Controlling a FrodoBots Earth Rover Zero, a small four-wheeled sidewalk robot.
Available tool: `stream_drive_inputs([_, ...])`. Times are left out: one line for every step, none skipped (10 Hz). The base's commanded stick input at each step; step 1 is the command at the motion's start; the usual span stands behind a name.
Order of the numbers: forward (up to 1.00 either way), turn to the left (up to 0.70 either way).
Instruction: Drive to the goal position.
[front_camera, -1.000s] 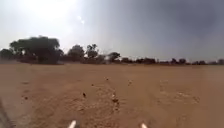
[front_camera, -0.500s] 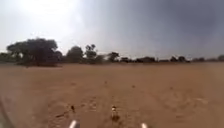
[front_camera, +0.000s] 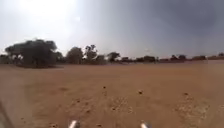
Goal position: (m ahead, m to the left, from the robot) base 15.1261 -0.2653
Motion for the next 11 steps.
stream_drive_inputs([1.00, 0.00])
stream_drive_inputs([1.00, 0.00])
stream_drive_inputs([1.00, 0.00])
stream_drive_inputs([1.00, 0.00])
stream_drive_inputs([1.00, 0.00])
stream_drive_inputs([1.00, 0.00])
stream_drive_inputs([1.00, 0.00])
stream_drive_inputs([1.00, 0.00])
stream_drive_inputs([1.00, 0.00])
stream_drive_inputs([1.00, 0.00])
stream_drive_inputs([1.00, 0.00])
